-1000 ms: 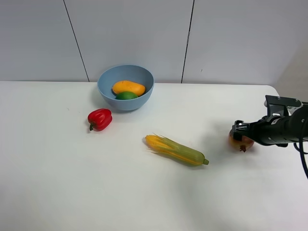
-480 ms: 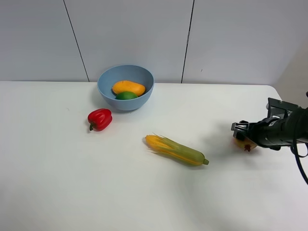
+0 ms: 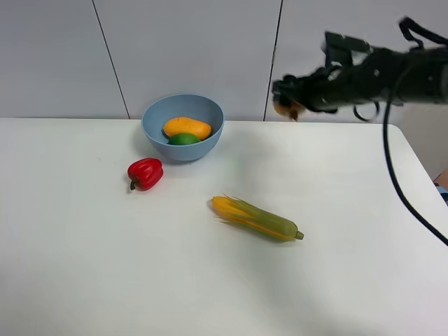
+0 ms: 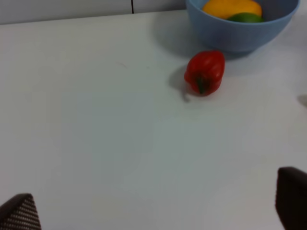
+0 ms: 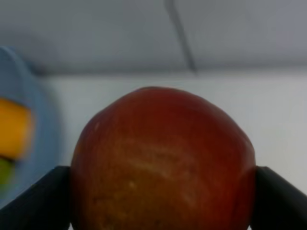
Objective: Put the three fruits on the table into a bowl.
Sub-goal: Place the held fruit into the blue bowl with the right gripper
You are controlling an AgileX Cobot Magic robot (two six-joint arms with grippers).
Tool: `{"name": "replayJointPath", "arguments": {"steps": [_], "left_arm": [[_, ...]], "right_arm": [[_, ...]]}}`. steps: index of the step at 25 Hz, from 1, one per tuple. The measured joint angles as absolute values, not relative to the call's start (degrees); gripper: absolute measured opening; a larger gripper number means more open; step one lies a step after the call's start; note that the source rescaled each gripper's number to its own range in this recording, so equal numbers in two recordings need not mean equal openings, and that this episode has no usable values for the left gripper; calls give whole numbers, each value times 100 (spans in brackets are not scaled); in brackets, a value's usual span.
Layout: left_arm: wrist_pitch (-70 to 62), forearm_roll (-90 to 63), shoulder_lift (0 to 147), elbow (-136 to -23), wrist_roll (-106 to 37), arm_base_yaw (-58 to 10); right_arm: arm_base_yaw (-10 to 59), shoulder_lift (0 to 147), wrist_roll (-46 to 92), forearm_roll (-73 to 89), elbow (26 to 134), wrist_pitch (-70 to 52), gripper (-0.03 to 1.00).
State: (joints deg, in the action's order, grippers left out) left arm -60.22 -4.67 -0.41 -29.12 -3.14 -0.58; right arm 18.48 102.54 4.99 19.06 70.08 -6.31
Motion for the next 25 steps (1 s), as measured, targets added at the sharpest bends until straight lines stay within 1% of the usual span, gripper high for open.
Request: {"name": "replayJointPath", "arguments": {"steps": [5,8,12,14,15,16,17,18,19,21,25], "left_arm": [[-6022,-467,-41,-2912,-314,-58],[-6022,-467,-41,-2912,-314,-58],[-6022,-467,-41,-2912,-314,-58],[-6022,-467,-41,-2912,-314,-58],[-6022,-467,-41,-2912,-314,-58],[-6022,-467,-41,-2912,-314,-58],[-6022,-467,-41,-2912,-314,-58],[-6022,-467,-41,-2912,-314,-58],[-6022,-467,-41,-2912,-314,-58],[-6022,-466,-41,-2912,-314,-58],[-6022,-466,-41,-2912,-314,-58]], "right_arm": [[2690,11597,731,1951,9156,-1288,24],[3106,12468,827,1968,10229,-1727,24],[3317,13412,1211,1968,11248,-2404,24],[3331,13674,1403,1977,11425,-2607,24],[3336,13723,1446,1988,11490,-2564,31],[3336,13727,1424,1981,11508,-2649,46],[3336,13727,1358,1981,11516,-2664,69],[3336,13727,1286,1981,11521,-2690,80],[3336,13720,1216,1981,11521,-2758,89],[3336,13594,1109,1981,11521,-2872,96],[3336,12935,1073,1976,11521,-3091,99]]}}
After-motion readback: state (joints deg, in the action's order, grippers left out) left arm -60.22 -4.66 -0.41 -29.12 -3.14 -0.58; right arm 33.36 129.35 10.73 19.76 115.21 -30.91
